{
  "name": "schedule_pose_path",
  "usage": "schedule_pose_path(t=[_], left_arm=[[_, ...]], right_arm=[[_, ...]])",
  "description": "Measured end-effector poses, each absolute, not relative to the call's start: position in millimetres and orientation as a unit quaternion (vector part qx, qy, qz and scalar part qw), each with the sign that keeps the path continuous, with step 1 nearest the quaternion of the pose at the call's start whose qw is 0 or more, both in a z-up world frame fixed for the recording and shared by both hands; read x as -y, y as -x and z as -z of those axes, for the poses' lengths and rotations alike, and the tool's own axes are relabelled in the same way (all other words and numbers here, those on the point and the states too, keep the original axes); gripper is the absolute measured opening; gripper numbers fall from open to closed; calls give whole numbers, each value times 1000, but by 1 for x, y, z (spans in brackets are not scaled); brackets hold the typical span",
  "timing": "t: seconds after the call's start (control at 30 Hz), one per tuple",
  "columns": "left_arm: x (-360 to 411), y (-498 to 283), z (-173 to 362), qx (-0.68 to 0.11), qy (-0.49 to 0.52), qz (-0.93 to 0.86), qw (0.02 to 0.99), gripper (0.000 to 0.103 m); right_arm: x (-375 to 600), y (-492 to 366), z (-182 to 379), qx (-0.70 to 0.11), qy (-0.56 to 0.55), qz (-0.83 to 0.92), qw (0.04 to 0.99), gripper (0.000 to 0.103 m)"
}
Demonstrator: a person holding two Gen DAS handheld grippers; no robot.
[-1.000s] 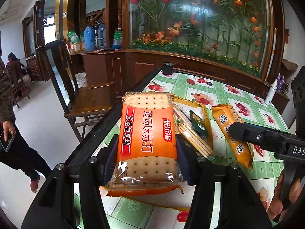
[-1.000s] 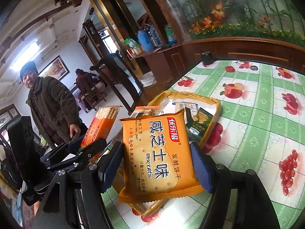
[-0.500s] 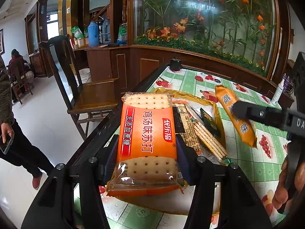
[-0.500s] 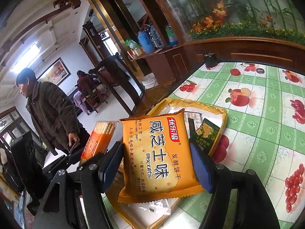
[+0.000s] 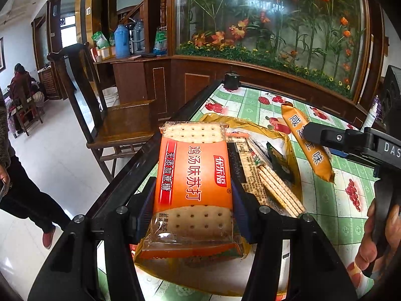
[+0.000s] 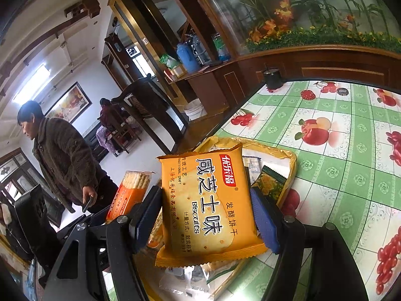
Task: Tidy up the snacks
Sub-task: 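Carry the orange cracker pack and yellow-orange biscuit pack over the white tray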
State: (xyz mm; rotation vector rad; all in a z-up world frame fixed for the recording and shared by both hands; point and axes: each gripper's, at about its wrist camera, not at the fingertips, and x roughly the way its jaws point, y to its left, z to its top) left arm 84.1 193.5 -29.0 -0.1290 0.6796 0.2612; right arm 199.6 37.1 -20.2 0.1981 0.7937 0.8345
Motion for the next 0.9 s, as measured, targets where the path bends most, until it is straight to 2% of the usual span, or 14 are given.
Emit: schedule_pose_path(t=[0.9], left_arm=[[-187,-110,16,-325,39,-118,937,55]], right_arm=[[-46,-220,39,-387,-120,-397,823,72]])
